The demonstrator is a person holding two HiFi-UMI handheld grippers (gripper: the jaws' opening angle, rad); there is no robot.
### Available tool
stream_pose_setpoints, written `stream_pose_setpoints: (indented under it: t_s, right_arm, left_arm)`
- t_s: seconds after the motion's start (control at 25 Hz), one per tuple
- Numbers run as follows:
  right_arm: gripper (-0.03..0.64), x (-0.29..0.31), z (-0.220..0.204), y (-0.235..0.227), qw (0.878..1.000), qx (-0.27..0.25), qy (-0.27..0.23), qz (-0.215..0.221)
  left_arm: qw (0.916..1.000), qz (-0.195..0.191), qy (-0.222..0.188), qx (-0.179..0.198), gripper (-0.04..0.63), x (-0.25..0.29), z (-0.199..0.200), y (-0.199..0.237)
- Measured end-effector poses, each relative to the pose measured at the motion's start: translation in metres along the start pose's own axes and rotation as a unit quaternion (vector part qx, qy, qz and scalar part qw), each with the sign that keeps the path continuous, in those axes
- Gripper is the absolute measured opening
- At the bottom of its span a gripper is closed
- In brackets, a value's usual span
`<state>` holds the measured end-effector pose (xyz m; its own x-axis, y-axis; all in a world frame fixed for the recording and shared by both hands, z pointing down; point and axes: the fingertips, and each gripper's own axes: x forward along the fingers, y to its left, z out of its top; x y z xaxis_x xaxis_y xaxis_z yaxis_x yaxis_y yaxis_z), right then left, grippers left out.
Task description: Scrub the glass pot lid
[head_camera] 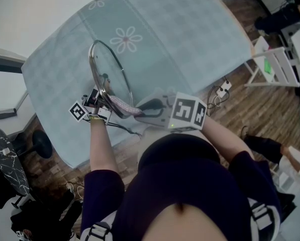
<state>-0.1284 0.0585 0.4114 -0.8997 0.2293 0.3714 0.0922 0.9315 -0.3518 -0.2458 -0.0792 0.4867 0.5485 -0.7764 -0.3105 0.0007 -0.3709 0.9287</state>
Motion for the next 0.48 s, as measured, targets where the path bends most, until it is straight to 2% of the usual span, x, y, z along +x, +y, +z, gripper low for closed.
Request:
stream_pose_setpoints:
  t_s: [0.48]
  right_arm:
    - [0.078,-0.011,-0.006,0.016,0.999,-0.003,0.005,0.048]
  left_arm:
    - [1.0000,-0.001,0.000,-0.002,0.166,0.002,-0.001,0.001]
